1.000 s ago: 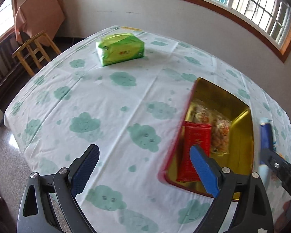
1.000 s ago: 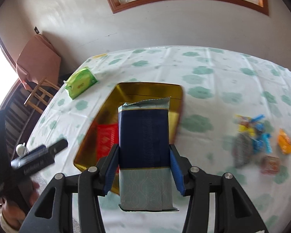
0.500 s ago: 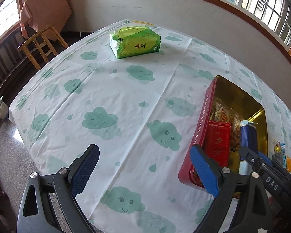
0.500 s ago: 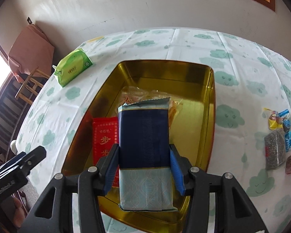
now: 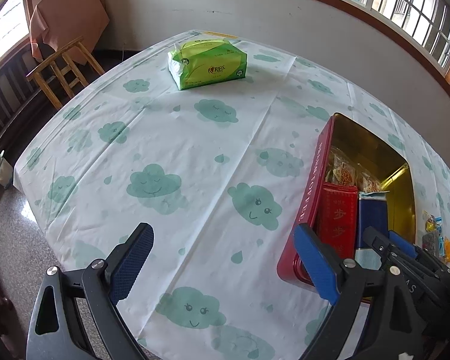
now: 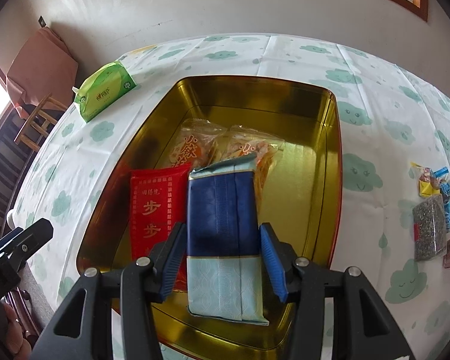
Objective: Organize snacks
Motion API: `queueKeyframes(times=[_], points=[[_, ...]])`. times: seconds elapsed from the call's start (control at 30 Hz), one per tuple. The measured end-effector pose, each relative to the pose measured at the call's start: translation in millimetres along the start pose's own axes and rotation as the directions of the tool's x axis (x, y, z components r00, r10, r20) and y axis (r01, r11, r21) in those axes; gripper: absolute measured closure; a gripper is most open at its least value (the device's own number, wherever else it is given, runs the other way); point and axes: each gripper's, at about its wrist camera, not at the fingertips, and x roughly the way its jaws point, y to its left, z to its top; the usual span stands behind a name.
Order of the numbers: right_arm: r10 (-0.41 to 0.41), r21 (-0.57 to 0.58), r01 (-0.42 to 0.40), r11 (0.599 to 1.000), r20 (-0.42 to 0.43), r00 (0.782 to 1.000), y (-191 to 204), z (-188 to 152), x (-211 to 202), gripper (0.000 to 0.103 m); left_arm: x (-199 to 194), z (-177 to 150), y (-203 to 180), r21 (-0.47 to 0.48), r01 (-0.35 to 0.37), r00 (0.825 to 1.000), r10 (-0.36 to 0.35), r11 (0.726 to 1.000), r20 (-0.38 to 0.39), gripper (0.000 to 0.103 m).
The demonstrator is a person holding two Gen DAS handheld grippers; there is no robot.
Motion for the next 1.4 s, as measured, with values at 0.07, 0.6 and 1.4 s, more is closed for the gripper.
queueKeyframes(times=[0.07, 0.6, 1.4], points=[[0.000, 0.002, 0.000, 1.000, 0.001, 1.000, -0.2, -0.7, -1.5, 0.052, -0.3, -0.5, -1.1, 0.002, 0.002, 1.000, -0.002, 1.000, -0.001, 0.010], [0.071, -0.059, -0.065, 0.996, 0.102, 0.992, -11.7, -9.5, -57.9, 0.052, -16.5, -7.7, -24.8, 0.044, 0.014, 1.000, -0.014, 0.999, 0.019, 0.010], [-0.274, 0.189, 0.253, 0.949, 0.094, 0.957, -252.1, -72.8, -72.6, 0.041, -35.2, -33.8, -150.5, 0.299, 0.116, 0.993, -0.116, 0.947, -0.017, 0.010]])
